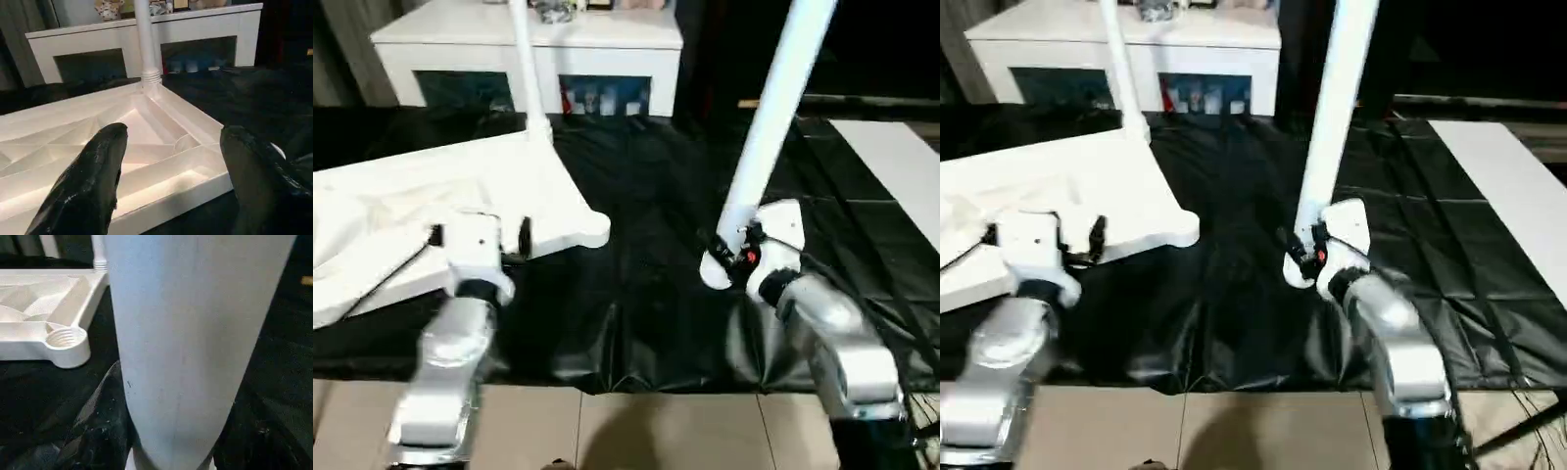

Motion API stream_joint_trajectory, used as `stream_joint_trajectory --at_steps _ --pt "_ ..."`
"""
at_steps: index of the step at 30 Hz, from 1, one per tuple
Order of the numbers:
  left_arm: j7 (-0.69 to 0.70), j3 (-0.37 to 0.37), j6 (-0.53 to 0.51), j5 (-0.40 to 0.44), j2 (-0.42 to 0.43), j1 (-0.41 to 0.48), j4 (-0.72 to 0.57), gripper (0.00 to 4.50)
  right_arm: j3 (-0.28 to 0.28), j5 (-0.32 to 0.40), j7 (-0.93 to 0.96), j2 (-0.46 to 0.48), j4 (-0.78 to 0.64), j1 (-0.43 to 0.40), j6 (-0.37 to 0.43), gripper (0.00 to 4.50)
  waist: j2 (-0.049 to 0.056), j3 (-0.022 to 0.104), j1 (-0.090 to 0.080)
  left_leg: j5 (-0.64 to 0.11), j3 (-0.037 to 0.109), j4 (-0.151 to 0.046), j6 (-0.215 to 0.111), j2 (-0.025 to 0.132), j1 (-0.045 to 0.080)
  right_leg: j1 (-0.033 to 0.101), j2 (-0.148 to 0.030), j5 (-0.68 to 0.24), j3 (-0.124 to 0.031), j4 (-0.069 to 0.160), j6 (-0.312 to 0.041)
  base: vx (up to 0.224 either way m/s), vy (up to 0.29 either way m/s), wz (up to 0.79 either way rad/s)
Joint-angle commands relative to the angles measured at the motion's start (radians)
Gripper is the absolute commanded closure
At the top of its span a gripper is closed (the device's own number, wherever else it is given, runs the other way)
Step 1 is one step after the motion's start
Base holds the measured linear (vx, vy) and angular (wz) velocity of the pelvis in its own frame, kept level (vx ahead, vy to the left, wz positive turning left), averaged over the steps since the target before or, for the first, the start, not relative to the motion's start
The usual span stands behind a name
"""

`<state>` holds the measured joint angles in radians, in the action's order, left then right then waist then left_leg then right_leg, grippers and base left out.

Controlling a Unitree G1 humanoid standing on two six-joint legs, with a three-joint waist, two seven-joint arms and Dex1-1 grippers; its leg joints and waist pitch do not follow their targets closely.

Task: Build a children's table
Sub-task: Pick table leg

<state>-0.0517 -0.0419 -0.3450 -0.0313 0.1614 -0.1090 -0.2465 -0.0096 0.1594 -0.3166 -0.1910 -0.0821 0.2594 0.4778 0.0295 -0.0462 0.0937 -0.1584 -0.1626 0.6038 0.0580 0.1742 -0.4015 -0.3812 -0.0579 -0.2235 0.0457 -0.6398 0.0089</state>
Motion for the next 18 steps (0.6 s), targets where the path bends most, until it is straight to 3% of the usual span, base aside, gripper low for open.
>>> stream_joint_trajectory --at_steps 1,2,4,5,6,7,8,9,10,11,12,13,14,15,16,17,18 --pt "-0.026 -0.001 0.017 0.018 -0.002 -0.011 0.018 1.04 -0.018 0.009 0.006 0.001 -0.017 -0.005 -0.016 2.65 0.005 0.056 -0.002 -0.334 0.028 -0.083 0.036 0.046 0.024 0.025 -0.070 -0.209 -0.044 0.098 -0.112 0.000 0.000 0.00" --pt "-0.031 0.001 0.023 0.019 -0.005 -0.013 0.021 1.04 -0.019 0.016 0.000 0.001 -0.006 -0.002 -0.017 2.65 0.005 0.056 -0.004 -0.334 0.026 -0.081 0.028 0.044 0.024 0.024 -0.072 -0.213 -0.046 0.099 -0.115 0.000 0.000 0.00" --pt "-0.031 0.000 0.024 0.009 -0.007 -0.015 0.018 1.04 -0.012 0.015 0.001 0.003 0.006 0.007 -0.020 2.65 0.000 0.058 0.000 -0.291 0.019 -0.073 -0.017 0.039 0.011 0.035 -0.096 -0.220 -0.058 0.103 -0.130 0.000 0.000 0.00" --pt "-0.041 -0.007 0.029 0.013 -0.010 -0.021 0.018 1.04 -0.006 0.013 0.002 0.006 0.011 0.018 -0.018 2.65 -0.003 0.059 0.007 -0.242 0.014 -0.058 -0.069 0.033 -0.002 0.045 -0.122 -0.229 -0.072 0.113 -0.142 0.000 0.000 0.00" --pt "-0.048 -0.017 0.020 0.018 -0.020 -0.029 0.022 1.04 -0.002 0.012 -0.001 0.009 0.016 0.024 -0.022 2.65 -0.011 0.061 0.021 -0.191 0.021 -0.027 -0.123 0.034 -0.009 0.052 -0.169 -0.249 -0.097 0.131 -0.153 0.000 0.000 0.00" --pt "-0.052 -0.023 0.028 0.027 -0.023 -0.038 0.030 1.04 0.001 0.011 -0.002 0.014 0.023 0.031 -0.026 2.65 -0.010 0.062 0.027 -0.164 0.026 -0.012 -0.145 0.037 -0.015 0.058 -0.190 -0.257 -0.109 0.136 -0.159 0.000 0.000 0.00" --pt "-0.052 -0.027 0.033 0.032 -0.023 -0.044 0.036 1.04 0.003 0.011 -0.002 0.018 0.028 0.035 -0.029 2.65 -0.004 0.061 0.037 -0.126 0.039 -0.006 -0.165 0.049 -0.017 0.056 -0.202 -0.273 -0.110 0.140 -0.182 0.008 0.062 -0.01" --pt "-0.054 -0.034 0.022 0.028 -0.025 -0.048 0.036 1.04 0.010 0.003 0.000 0.018 0.036 0.035 -0.034 2.65 -0.003 0.064 0.034 -0.110 0.036 -0.028 -0.175 0.057 -0.013 0.049 -0.163 -0.243 -0.086 0.125 -0.201 0.008 0.062 -0.01" --pt "-0.053 -0.038 0.024 0.023 -0.025 -0.051 0.032 1.04 0.015 -0.002 0.002 0.018 0.040 0.036 -0.035 2.65 0.008 0.068 0.034 -0.110 0.030 -0.042 -0.176 0.060 -0.001 0.037 -0.129 -0.207 -0.066 0.107 -0.209 0.010 0.076 0.04" --pt "-0.060 -0.040 0.018 0.024 -0.028 -0.048 0.025 1.04 0.013 0.003 0.001 0.021 0.040 0.031 -0.036 2.65 0.021 0.075 0.025 -0.091 0.023 -0.054 -0.186 0.060 0.028 0.014 -0.073 -0.094 -0.039 0.078 -0.215 0.000 0.087 0.04" --pt "-0.065 -0.041 0.016 0.026 -0.029 -0.044 0.020 1.04 0.012 0.008 0.000 0.024 0.039 0.027 -0.037 2.65 0.027 0.073 0.015 -0.120 0.031 -0.065 -0.161 0.066 0.032 0.009 -0.050 -0.056 -0.023 0.066 -0.201 0.000 0.087 0.04" --pt "-0.066 -0.039 0.016 0.027 -0.031 -0.038 0.010 1.04 0.012 0.010 0.000 0.026 0.039 0.021 -0.039 2.65 0.018 0.072 0.016 -0.162 0.030 -0.069 -0.130 0.071 0.038 0.004 -0.047 -0.054 -0.023 0.068 -0.190 -0.013 0.085 0.05" --pt "-0.066 -0.039 0.015 0.027 -0.032 -0.035 0.005 1.04 0.013 0.009 0.002 0.028 0.040 0.018 -0.040 2.65 0.019 0.070 0.017 -0.209 0.033 -0.073 -0.088 0.073 0.041 0.002 -0.049 -0.054 -0.026 0.068 -0.180 -0.022 0.072 0.08" --pt "-0.063 -0.040 0.008 0.025 -0.032 -0.032 -0.002 1.04 0.016 0.008 0.005 0.030 0.039 0.015 -0.039 2.65 0.018 0.062 0.016 -0.362 0.030 -0.088 0.017 0.060 0.040 0.002 -0.060 -0.106 -0.033 0.078 -0.143 -0.022 0.072 0.08" --pt "-0.059 -0.038 -0.005 0.025 -0.032 -0.025 -0.018 1.04 0.018 0.010 0.010 0.038 0.030 0.008 -0.031 2.65 0.018 0.059 0.015 -0.407 0.030 -0.091 0.042 0.056 0.041 0.000 -0.065 -0.135 -0.035 0.083 -0.131 0.000 0.000 0.00" --pt "-0.057 -0.038 -0.018 0.023 -0.036 -0.024 -0.030 1.04 0.018 0.016 0.013 0.045 0.021 0.003 -0.023 2.65 0.018 0.056 0.013 -0.473 0.024 -0.092 0.051 0.045 0.037 0.002 -0.083 -0.206 -0.042 0.095 -0.113 0.000 0.000 0.00" --pt "-0.058 -0.038 -0.024 0.022 -0.039 -0.025 -0.035 1.04 0.018 0.018 0.013 0.048 0.018 0.001 -0.021 2.65 0.007 0.055 0.015 -0.460 0.017 -0.084 0.002 0.036 0.022 0.015 -0.117 -0.279 -0.054 0.113 -0.106 0.000 0.000 0.00"
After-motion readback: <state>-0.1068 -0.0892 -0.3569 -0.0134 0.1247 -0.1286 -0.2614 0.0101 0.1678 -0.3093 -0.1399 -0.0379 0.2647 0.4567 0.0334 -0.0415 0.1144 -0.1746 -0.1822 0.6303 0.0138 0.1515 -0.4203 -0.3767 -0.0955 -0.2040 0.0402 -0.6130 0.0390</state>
